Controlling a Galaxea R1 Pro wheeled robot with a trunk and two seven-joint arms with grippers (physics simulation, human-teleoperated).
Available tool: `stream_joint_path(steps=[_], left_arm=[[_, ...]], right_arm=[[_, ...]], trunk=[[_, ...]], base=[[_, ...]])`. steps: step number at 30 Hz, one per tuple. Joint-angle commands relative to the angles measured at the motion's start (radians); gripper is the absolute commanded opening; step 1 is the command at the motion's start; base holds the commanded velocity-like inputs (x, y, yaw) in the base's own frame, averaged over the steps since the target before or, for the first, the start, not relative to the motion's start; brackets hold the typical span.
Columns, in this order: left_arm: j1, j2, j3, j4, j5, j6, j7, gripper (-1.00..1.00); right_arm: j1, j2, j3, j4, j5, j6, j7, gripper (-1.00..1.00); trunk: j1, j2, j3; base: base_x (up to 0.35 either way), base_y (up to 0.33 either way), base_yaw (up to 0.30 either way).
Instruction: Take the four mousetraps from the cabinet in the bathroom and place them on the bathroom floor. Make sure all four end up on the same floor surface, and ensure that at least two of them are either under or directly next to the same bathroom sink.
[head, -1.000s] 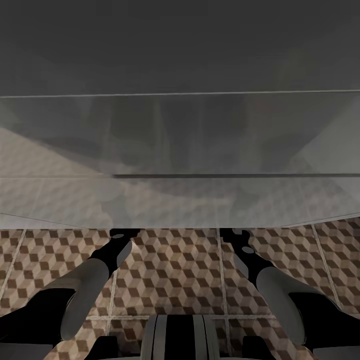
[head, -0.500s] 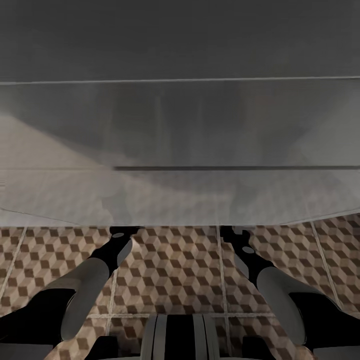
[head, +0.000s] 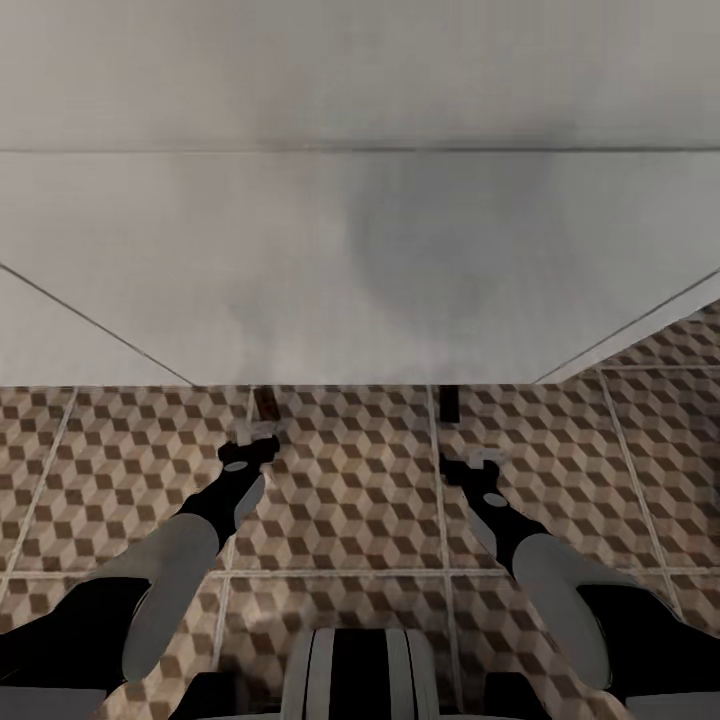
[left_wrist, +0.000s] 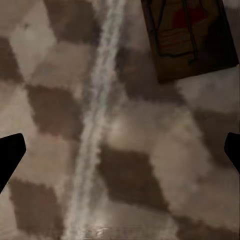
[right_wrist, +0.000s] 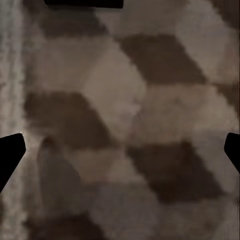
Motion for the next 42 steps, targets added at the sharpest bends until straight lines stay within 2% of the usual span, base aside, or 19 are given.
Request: stream_joint_path(steps=[1,42], left_arm=[[0.000,0.000,0.001,-0.001,0.004,-0.004,0.002,1.00],[0.000,-0.001,0.001,-0.001,0.007,-0.008,0.002,1.00]], right_arm=[[0.000,0.001,-0.003,0.001,0.002,-0.004,-0.002,1.00],[0.000,-0.002,0.002,0.011,0.013,-0.004,0.007,1.00]], trunk=[[-0.001,0.000,0.000],[-0.001,0.000,0.000]], base=[[-0.339,0.000,0.000],[-0.346,0.000,0.000]])
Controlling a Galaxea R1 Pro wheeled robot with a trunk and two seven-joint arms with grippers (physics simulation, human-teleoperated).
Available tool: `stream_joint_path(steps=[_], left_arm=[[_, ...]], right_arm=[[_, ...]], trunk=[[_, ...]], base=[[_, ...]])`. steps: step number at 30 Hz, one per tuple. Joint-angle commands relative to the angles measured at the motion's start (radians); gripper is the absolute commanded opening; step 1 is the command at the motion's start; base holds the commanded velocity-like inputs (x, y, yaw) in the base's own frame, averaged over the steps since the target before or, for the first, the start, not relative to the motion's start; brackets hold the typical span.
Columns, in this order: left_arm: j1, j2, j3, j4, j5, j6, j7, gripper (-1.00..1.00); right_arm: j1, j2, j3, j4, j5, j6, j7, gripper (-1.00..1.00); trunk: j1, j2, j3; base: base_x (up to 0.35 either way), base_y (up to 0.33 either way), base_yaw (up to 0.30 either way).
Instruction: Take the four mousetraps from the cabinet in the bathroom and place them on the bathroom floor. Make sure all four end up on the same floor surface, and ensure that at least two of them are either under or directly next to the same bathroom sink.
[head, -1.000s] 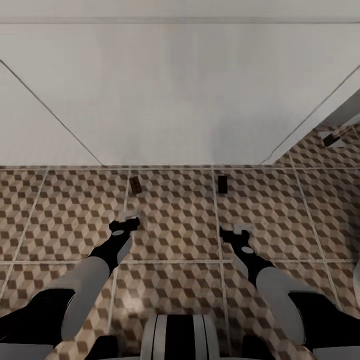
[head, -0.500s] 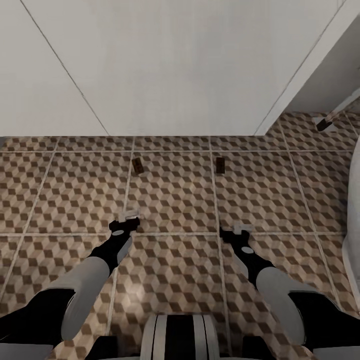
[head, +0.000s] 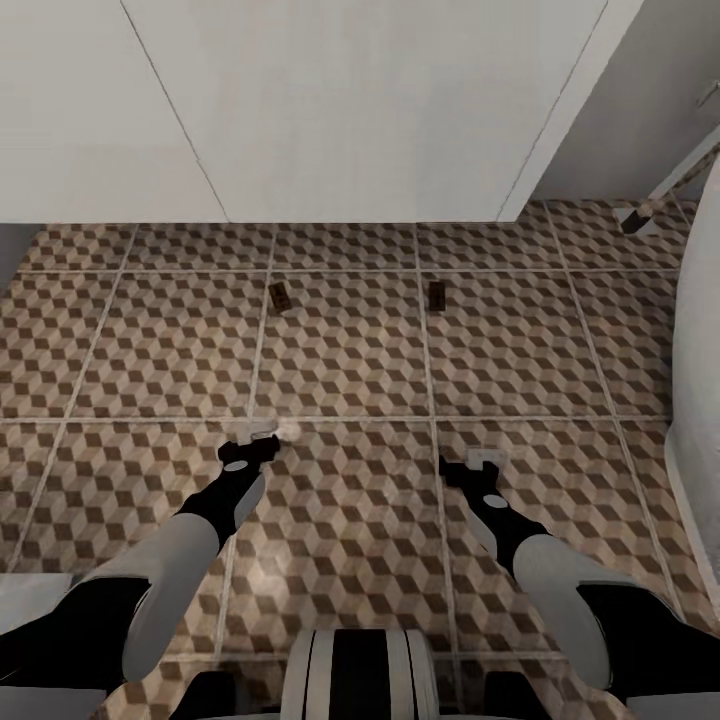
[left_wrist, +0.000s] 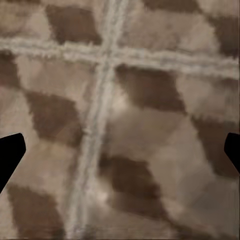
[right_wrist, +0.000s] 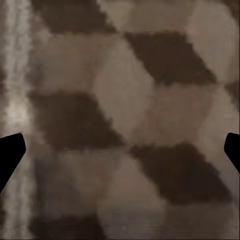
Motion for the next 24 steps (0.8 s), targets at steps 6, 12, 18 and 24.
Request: stream_joint_path(steps=[6,12,18,24], left_arm=[[0.000,0.000,0.000,0.004,0.004,-0.004,0.000,1.00],[0.000,0.000,0.000,0.007,0.004,-0.003,-0.004,1.00],[0.000,-0.002,0.000,0.009,0.004,-0.004,-0.007,1.00],[0.000,-0.003,0.000,0.010,0.004,-0.004,-0.006,1.00]], right_arm=[[0.000,0.000,-0.003,0.003,0.001,-0.003,-0.002,1.00],[0.000,-0.002,-0.004,0.003,-0.001,-0.003,-0.001,1.00],[0.000,-0.004,-0.003,0.003,-0.003,-0.003,-0.001,1.00],[0.000,-0.003,-0.003,0.004,-0.003,-0.003,0.000,1.00]], trunk=[[-0.001,0.000,0.000],[-0.001,0.000,0.000],[-0.001,0.000,0.000],[-0.001,0.000,0.000]], base=[[-0.284,0.009,0.000],[-0.106,0.005,0.000],[-0.028,0.001,0.000],[-0.009,0.000,0.000]])
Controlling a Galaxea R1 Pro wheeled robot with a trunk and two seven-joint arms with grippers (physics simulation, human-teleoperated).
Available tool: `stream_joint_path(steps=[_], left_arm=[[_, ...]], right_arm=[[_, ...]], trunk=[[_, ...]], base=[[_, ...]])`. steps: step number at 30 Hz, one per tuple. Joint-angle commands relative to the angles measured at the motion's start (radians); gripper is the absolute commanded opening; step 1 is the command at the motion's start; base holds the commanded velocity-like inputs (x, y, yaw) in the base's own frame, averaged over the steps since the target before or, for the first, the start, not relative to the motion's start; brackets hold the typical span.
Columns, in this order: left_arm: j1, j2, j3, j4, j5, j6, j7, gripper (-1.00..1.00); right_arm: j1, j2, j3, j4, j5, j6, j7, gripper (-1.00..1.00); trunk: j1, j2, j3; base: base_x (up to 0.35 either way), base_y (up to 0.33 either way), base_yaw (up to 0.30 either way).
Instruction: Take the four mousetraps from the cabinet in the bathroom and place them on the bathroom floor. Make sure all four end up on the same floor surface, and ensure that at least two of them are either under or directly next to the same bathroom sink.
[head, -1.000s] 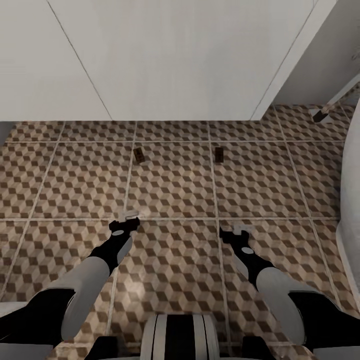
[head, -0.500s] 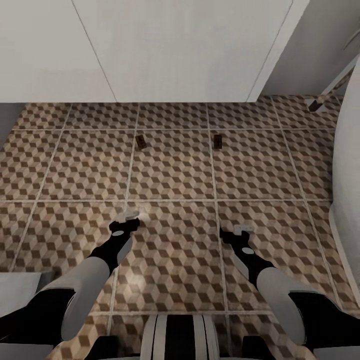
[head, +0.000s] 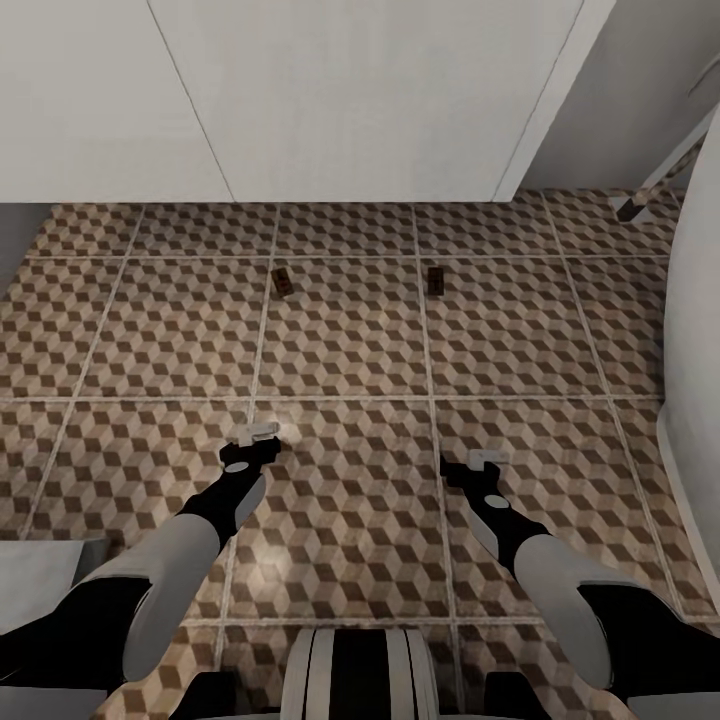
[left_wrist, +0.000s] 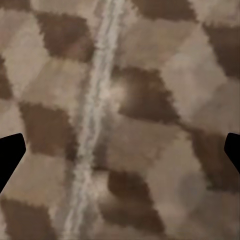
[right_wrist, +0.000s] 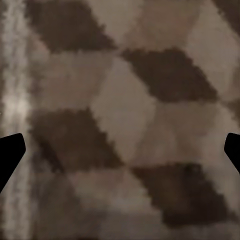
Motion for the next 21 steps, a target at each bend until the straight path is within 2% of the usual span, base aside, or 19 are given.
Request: stream_joint_path(steps=[1,8,21], left_arm=[[0.000,0.000,0.001,0.001,0.004,-0.004,0.002,1.00],[0.000,-0.001,0.001,0.001,0.004,-0.004,0.003,1.00],[0.000,-0.001,0.001,-0.001,0.004,-0.004,0.005,1.00]], right_arm=[[0.000,0.000,-0.003,0.001,0.002,-0.003,-0.002,1.00],[0.000,0.001,-0.003,0.001,0.002,-0.003,-0.002,1.00],[0.000,-0.001,-0.003,0.001,0.003,-0.003,-0.002,1.00]], trunk=[[0.000,0.000,0.000],[0.000,0.000,0.000],[-0.006,0.003,0.050]], base=[[-0.004,0.000,0.000],[-0.002,0.000,0.000],[0.000,0.000,0.000]])
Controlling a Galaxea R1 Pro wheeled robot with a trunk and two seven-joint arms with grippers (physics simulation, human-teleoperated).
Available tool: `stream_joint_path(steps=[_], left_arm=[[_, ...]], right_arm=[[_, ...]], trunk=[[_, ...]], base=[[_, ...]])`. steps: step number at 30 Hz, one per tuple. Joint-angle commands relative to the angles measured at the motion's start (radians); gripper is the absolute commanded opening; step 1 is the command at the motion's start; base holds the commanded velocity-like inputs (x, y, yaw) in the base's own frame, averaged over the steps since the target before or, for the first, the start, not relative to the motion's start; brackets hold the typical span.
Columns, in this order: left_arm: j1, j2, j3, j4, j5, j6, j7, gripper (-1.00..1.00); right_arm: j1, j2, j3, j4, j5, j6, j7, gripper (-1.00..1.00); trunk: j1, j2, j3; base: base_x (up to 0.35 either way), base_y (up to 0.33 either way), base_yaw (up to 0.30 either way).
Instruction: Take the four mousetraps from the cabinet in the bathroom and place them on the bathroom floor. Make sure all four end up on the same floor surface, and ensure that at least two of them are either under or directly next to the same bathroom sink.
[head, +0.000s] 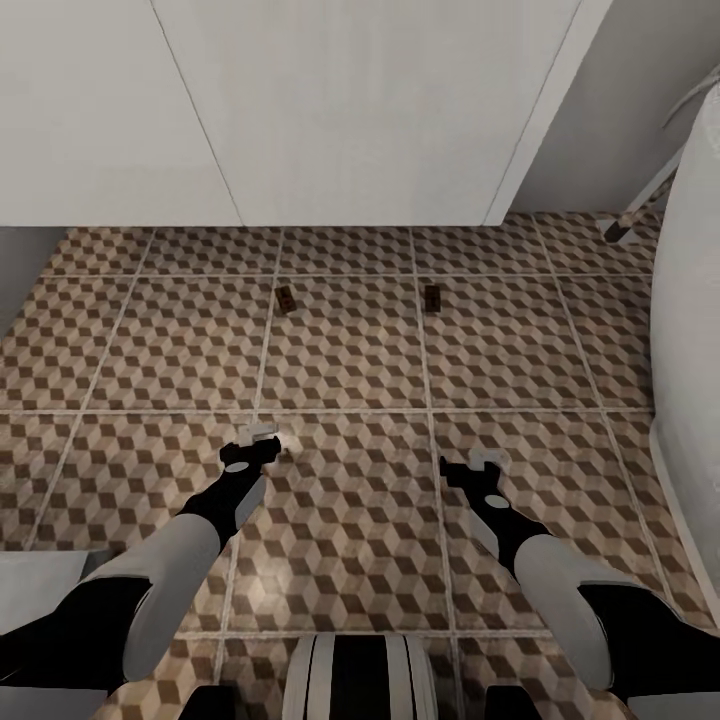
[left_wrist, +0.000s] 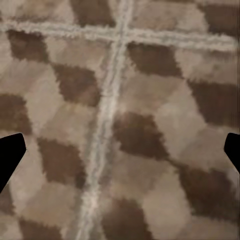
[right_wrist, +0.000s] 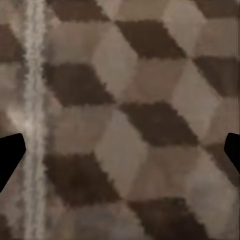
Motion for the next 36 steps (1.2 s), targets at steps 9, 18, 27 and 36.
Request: stream_joint_path(steps=[9,18,27,36], left_arm=[[0.000,0.001,0.001,-0.002,0.004,-0.005,0.002,1.00],[0.000,0.001,0.001,-0.003,0.004,-0.005,0.002,1.00],[0.000,0.001,0.001,-0.002,0.004,-0.005,0.001,1.00],[0.000,0.001,0.001,-0.001,0.005,-0.005,-0.001,1.00]], right_arm=[[0.000,0.000,-0.003,0.001,0.003,-0.003,-0.002,1.00],[0.000,-0.002,-0.003,0.001,0.004,-0.003,-0.002,1.00],[0.000,-0.003,-0.003,0.001,0.005,-0.002,0.000,1.00],[0.000,-0.003,-0.003,0.001,0.005,-0.002,-0.001,1.00]], trunk=[[-0.004,0.002,0.034],[-0.008,0.004,0.069],[-0.012,0.006,0.104],[-0.016,0.008,0.139]], base=[[0.000,0.000,0.000],[0.000,0.000,0.000],[0.000,0.000,0.000],[0.000,0.000,0.000]])
